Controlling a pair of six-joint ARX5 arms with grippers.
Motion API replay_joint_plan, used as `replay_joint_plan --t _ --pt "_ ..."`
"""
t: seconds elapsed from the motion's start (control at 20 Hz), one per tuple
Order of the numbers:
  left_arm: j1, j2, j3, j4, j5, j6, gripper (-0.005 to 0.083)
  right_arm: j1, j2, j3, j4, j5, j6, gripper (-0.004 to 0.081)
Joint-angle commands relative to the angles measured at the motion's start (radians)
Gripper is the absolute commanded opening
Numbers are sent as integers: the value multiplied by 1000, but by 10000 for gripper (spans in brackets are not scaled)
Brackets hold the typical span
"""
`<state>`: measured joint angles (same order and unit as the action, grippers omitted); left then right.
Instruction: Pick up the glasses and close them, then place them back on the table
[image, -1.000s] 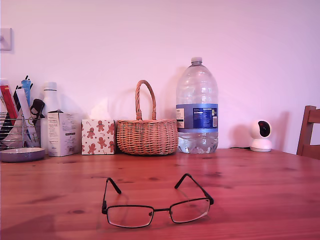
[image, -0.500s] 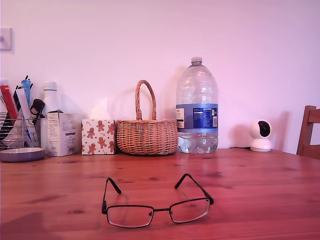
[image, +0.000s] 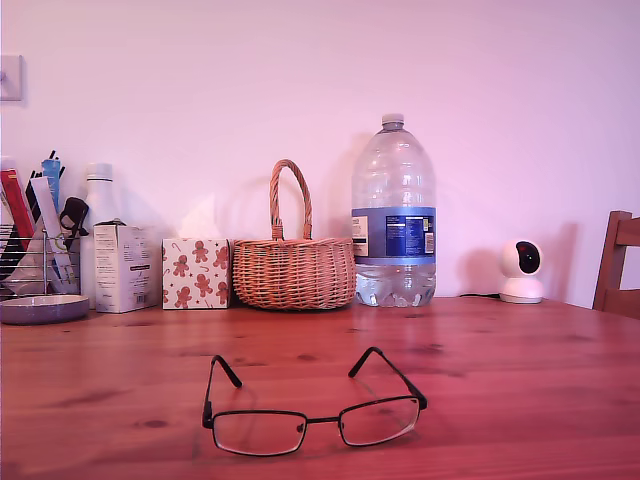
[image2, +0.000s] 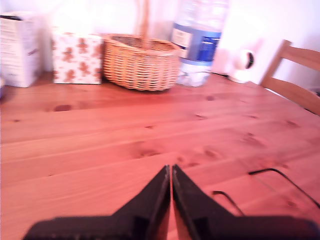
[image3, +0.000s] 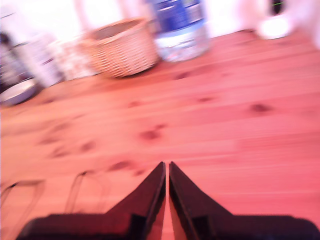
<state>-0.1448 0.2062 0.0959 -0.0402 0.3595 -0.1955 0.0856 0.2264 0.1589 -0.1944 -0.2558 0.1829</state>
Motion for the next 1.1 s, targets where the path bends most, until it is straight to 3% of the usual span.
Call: replay_joint_plan --t 0.0,0.2,0.35,0.55,0.75,1.05 --pt "-42 15 17 11 2 6 -19 56 2 -6 11 -4 0 -13" --pt "-174 68 22 7 10 24 -19 192 2 -6 12 31 2 -13" --pt "-262 87 23 75 87 11 -19 248 2 -6 27 29 5 -13" --pt "-342 109 63 50 86 22 -19 272 2 -6 24 23 15 -13" --pt "-405 220 200 -110 80 169 -19 274 5 -6 16 23 51 -13" --pt "-513 546 457 -366 62 402 -19 274 19 -6 2 20 54 -13"
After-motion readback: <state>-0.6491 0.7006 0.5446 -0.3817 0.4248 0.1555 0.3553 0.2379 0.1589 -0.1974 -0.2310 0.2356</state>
